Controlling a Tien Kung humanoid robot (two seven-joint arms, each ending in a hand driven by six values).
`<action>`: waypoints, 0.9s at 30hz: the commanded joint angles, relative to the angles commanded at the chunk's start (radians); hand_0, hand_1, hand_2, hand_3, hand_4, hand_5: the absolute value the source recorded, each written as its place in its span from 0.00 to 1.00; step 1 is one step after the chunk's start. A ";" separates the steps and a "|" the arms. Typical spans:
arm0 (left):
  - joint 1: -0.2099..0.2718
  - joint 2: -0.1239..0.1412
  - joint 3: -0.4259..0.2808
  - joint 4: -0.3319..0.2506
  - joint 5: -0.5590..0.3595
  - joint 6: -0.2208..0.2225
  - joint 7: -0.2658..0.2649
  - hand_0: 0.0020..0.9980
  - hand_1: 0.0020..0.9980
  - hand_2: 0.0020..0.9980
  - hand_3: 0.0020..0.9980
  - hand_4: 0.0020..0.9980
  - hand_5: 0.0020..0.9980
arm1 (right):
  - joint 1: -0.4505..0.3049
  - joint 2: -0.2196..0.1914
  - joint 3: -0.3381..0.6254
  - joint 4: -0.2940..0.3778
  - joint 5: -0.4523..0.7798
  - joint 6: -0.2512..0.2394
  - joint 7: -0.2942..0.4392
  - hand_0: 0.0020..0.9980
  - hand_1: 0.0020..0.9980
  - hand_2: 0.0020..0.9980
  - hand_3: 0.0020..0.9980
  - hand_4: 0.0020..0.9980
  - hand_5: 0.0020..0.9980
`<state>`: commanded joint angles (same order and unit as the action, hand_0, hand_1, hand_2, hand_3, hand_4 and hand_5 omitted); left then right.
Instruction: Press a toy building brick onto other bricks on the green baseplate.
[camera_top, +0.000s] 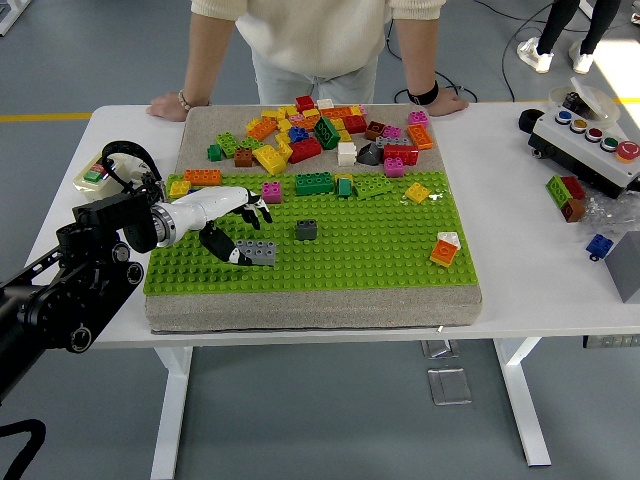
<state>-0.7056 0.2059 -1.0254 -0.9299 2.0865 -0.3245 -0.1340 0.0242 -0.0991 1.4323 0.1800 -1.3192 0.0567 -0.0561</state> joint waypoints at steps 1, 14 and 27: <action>0.001 -0.001 0.001 0.000 0.002 0.003 -0.001 0.74 0.70 0.65 0.71 1.00 0.09 | 0.000 0.000 -0.001 0.000 0.001 0.000 0.000 0.76 0.69 0.73 0.70 0.98 0.49; 0.005 -0.019 -0.001 0.019 0.007 0.033 -0.009 0.76 0.70 0.65 0.73 1.00 0.13 | 0.002 0.000 0.000 0.000 0.003 0.000 -0.001 0.76 0.69 0.73 0.70 0.98 0.49; 0.008 -0.039 -0.007 0.043 0.023 0.088 -0.026 0.76 0.70 0.65 0.73 1.00 0.12 | 0.003 0.001 -0.001 0.000 0.005 0.000 -0.001 0.76 0.69 0.73 0.70 0.98 0.49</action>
<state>-0.6977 0.1671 -1.0319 -0.8867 2.1099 -0.2361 -0.1601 0.0277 -0.0981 1.4313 0.1800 -1.3144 0.0571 -0.0567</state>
